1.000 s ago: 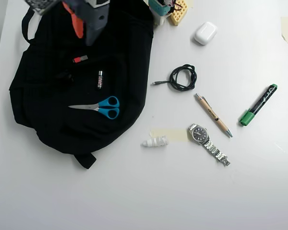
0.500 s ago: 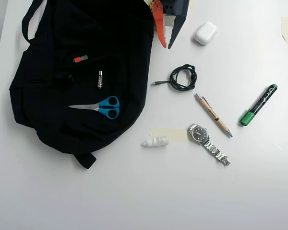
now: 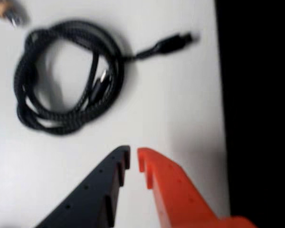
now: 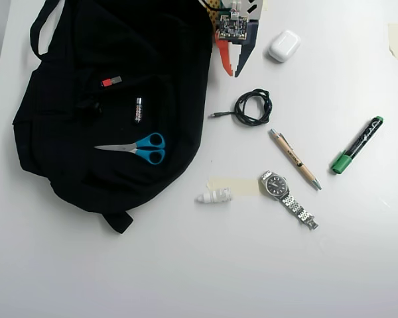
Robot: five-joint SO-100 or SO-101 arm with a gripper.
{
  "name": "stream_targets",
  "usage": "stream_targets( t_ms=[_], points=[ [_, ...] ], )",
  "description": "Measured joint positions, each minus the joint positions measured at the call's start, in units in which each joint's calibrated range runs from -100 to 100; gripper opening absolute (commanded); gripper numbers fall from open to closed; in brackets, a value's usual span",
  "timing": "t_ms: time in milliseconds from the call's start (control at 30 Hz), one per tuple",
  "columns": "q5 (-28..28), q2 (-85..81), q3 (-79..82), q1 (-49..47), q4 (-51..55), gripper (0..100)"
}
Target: Put the usb stick into the black bag
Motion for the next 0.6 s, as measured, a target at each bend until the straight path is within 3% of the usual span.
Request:
stream_targets(
  t_ms=[600],
  points=[
    [0.15,-0.08,6.91,-4.18,-0.68,2]
  ],
)
